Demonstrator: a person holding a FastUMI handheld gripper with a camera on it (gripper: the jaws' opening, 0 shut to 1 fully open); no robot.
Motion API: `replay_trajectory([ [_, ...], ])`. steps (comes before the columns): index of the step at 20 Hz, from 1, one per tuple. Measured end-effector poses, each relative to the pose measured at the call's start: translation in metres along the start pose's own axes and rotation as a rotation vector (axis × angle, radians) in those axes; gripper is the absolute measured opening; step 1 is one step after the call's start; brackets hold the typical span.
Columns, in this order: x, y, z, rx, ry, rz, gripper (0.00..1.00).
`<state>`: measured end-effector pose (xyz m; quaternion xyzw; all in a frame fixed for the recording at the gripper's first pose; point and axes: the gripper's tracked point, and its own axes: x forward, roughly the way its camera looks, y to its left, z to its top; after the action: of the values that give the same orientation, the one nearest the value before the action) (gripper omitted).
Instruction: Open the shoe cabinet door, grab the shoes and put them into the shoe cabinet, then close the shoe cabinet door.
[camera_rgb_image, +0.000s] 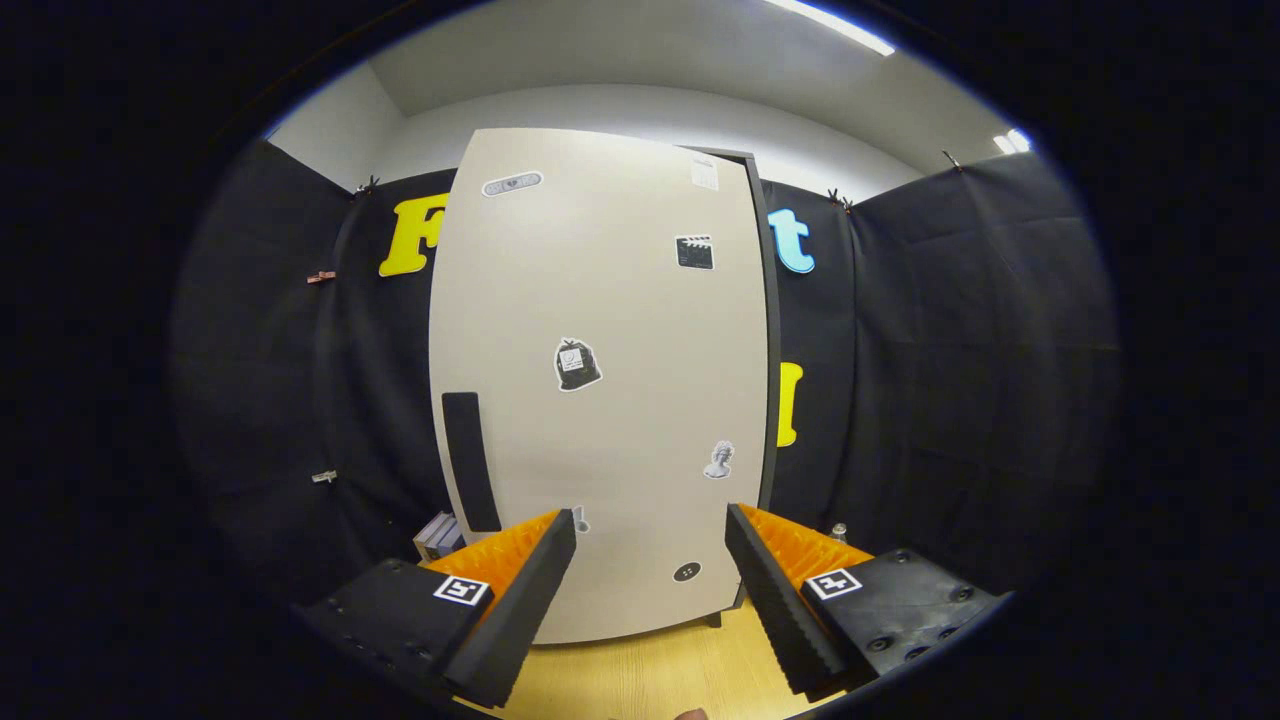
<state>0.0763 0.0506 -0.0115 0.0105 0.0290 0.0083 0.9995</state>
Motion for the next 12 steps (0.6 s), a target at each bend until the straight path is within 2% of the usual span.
replay_trajectory([
  [5,-0.001,0.002,0.005,-0.032,-0.014,0.0,0.99],
  [12,-0.004,0.009,0.014,-0.006,-0.023,0.019,0.98],
])
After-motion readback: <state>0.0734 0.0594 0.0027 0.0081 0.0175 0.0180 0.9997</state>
